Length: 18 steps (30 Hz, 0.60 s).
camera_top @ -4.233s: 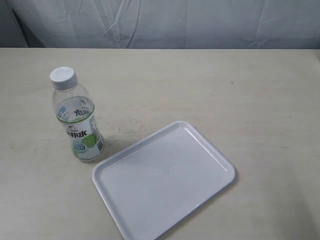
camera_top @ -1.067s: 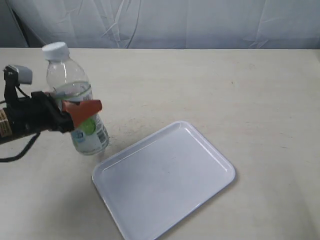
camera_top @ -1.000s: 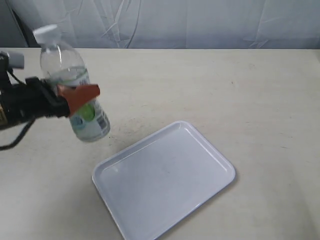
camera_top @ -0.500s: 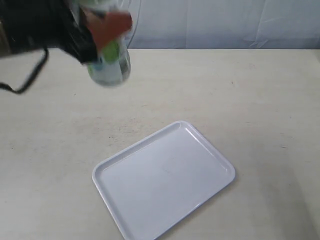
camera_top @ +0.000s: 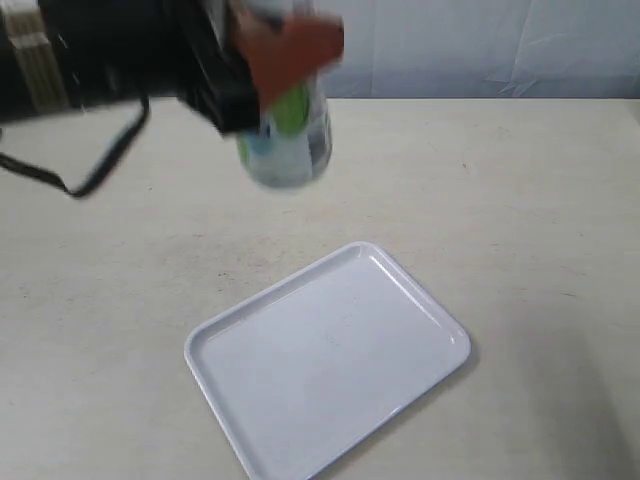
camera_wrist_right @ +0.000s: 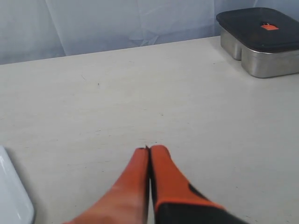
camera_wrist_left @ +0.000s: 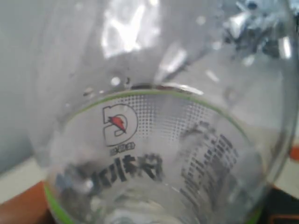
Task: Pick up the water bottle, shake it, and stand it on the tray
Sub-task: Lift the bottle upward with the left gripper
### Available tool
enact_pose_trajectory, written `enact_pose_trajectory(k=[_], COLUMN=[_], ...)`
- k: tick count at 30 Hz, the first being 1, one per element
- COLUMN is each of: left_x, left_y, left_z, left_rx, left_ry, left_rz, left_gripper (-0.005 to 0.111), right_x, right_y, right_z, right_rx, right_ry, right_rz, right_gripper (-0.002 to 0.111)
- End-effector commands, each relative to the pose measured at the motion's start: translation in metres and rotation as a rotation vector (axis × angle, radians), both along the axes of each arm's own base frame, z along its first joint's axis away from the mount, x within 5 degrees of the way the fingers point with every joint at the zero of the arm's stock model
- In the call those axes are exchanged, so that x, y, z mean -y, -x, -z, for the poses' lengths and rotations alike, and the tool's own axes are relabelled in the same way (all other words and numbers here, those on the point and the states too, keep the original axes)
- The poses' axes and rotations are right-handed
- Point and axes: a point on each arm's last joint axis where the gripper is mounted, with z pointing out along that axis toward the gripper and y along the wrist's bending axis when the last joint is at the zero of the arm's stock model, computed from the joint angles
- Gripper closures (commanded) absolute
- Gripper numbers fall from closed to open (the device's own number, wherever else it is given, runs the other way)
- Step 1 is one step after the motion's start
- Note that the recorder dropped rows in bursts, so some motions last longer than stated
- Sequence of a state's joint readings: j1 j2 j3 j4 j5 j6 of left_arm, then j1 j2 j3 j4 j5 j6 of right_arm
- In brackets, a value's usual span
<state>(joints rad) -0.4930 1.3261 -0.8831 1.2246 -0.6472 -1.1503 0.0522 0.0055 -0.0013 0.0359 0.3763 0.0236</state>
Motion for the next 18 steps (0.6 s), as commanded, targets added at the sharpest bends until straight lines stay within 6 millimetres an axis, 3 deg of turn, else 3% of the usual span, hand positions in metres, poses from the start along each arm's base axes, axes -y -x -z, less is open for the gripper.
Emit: enact_pose_trajectory(k=[1, 2, 4, 7, 11, 13, 18], left_x=[0.012, 0.012, 0.011, 0.004, -0.006, -0.008, -0.003], left_y=[0.005, 0.005, 0.005, 0.008, 0.017, 0.013, 0.005], left_z=[0.083, 0.082, 0.057, 0.001, -0.045, -0.045, -0.002], left_rx=[-0.292, -0.291, -0.195, -0.033, 0.100, 0.101, -0.031], left_ry=[-0.115, -0.108, -0.070, 0.007, 0.068, 0.040, -0.041], left_rz=[0.143, 0.148, 0.134, 0.070, 0.010, -0.043, -0.026], left_gripper=[0.106, 0.106, 0.106, 0.106, 0.106, 0.106, 0.106], right_x=[0.000, 0.000, 0.000, 0.000, 0.000, 0.000, 0.000], right_y=[0.000, 0.000, 0.000, 0.000, 0.000, 0.000, 0.000], right_z=[-0.001, -0.001, -0.001, -0.001, -0.001, -0.001, -0.001], right_rx=[0.018, 0.018, 0.018, 0.018, 0.018, 0.018, 0.016], right_ry=[0.000, 0.000, 0.000, 0.000, 0.000, 0.000, 0.000], right_rz=[0.004, 0.004, 0.004, 0.004, 0.004, 0.004, 0.004], right_gripper=[0.106, 0.106, 0.106, 0.106, 0.106, 0.106, 0.106])
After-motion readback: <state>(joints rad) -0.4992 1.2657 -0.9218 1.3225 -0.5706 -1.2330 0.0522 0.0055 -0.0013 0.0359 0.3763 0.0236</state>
